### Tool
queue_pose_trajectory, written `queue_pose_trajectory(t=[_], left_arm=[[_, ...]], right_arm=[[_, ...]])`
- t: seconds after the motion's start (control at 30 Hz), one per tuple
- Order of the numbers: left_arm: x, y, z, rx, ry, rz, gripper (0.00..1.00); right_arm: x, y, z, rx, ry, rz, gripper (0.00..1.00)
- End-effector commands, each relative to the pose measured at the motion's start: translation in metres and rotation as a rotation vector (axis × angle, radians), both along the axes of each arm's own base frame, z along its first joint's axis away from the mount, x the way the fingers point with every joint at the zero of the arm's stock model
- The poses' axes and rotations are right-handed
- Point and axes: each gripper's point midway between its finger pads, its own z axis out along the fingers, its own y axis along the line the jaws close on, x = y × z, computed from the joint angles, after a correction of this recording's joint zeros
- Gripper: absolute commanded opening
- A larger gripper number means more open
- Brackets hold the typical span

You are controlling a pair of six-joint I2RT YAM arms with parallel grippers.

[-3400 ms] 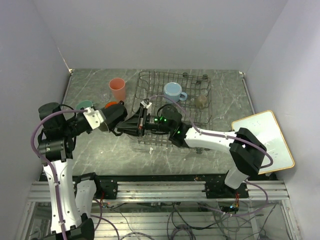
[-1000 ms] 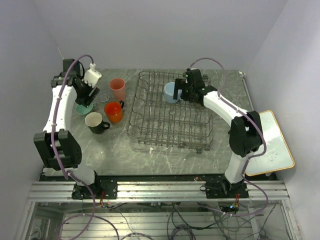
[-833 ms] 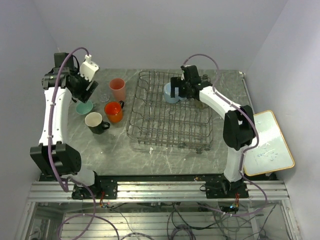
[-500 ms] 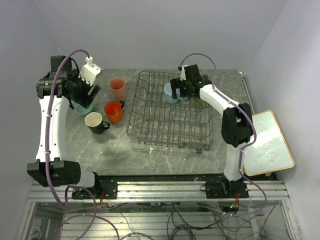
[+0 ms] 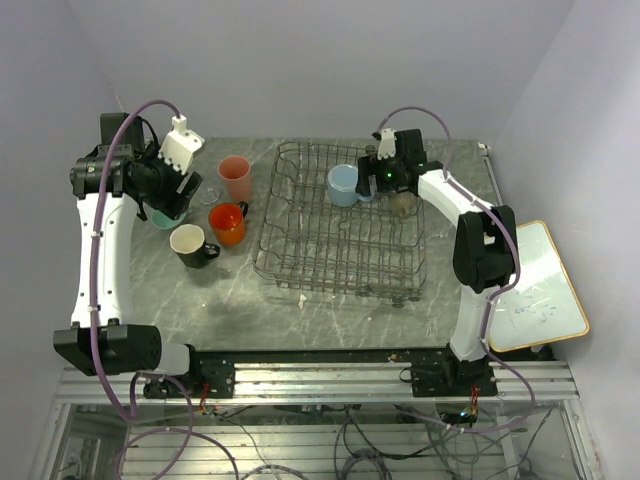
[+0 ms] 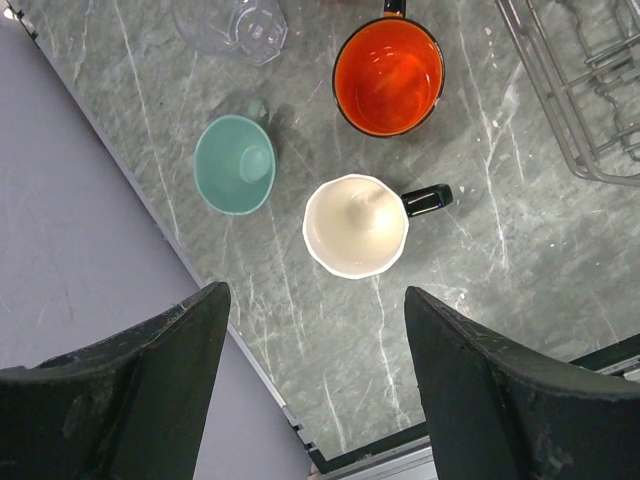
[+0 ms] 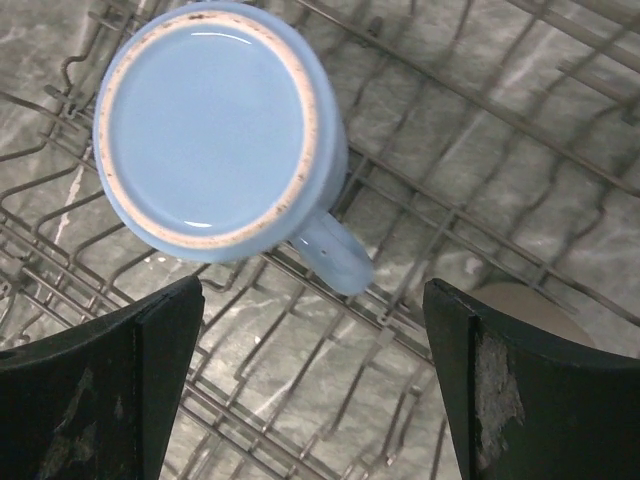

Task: Unload the cups from the dish rack

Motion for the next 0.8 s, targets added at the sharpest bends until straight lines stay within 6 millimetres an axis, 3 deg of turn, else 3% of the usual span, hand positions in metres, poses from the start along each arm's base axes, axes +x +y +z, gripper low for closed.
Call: queue_pose_trajectory(t=[0.0,0.23,0.47,0.63,0.77], left_arm=[[-0.003,-0.012,0.024,-0.046,-0.064,-0.021,0.81],[-0.006,-0.012,0.03,-0.047,-0.076,-0.023,0.8],[-0.007,-0.02,0.037,-0.09,-0.092,-0.033,0.8],[-0.009,-0.025,0.041,-0.111,-0.111,-0.054,0.8],[-0.01,-0.027,0.04,-0.117,-0.108,-0.059,0.8]], right_arm=[[0.002,0.02,-0.011,0.038,-0.001,0.104,0.89],[-0.005,0.026,-0.025,0.059,0.033,0.122,0.79],[-0.012,0.041,-0.031,0.083,0.088,0.109,0.57],[-0.02,0.048,-0.033,0.01,0.061,0.091,0.54],[-0.013,0.04,-0.036,-0.064,0.045,0.023,0.52]])
